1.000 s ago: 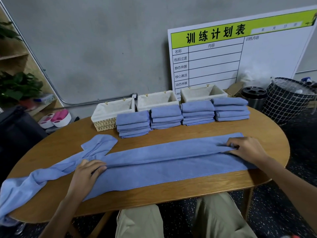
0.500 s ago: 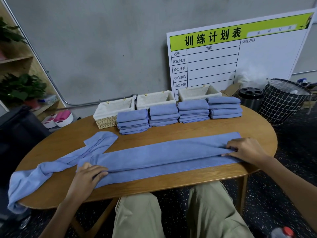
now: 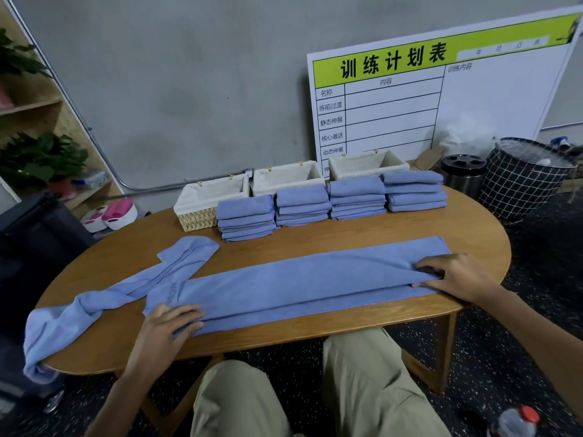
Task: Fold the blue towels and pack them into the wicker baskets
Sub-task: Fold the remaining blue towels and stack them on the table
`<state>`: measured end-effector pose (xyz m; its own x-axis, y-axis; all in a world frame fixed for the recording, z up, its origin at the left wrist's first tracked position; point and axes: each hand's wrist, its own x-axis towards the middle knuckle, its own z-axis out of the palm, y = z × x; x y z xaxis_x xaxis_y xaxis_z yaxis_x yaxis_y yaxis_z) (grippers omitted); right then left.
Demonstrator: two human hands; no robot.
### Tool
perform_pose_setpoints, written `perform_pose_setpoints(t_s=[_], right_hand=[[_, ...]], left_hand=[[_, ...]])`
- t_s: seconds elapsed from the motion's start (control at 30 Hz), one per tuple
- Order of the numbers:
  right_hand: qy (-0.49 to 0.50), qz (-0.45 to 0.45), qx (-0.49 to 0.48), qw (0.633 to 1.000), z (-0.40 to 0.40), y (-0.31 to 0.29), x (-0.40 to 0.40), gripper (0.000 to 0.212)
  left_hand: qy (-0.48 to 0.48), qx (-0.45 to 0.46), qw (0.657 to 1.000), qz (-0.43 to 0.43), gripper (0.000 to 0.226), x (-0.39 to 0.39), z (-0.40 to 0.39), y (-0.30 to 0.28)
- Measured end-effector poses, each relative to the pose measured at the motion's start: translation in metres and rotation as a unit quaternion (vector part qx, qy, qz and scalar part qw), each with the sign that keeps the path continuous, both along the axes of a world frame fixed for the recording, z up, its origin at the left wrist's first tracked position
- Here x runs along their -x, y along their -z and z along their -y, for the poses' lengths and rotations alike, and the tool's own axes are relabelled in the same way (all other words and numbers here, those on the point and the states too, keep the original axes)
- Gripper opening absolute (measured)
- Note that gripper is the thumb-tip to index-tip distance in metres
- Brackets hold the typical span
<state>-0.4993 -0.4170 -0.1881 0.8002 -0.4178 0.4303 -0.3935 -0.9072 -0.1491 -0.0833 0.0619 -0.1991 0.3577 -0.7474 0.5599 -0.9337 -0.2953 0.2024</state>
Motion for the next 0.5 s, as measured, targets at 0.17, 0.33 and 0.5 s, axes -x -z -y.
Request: perform_pose_setpoints(t_s=[0.17,0.33,0.5], right_hand=[[0.042,-0.113,-0.076,0.99,-0.013,-0.022,0.006,0.098],[0.051,-0.174,-0.115,0.977,-0.021,-0.036,0.019,0.091],[0.066,-0.097,-0.091,0.989,-0.017,-0.028,0.024,0.088]], left_hand=[[-0.004,-0.026,0.999,0.025,0.067,0.005,-0.002,-0.009],[-0.027,-0.041,0.998,0.024,0.066,0.01,-0.006,-0.014],[-0.026,-0.064,0.996,0.05,0.061,0.007,-0.007,-0.012]])
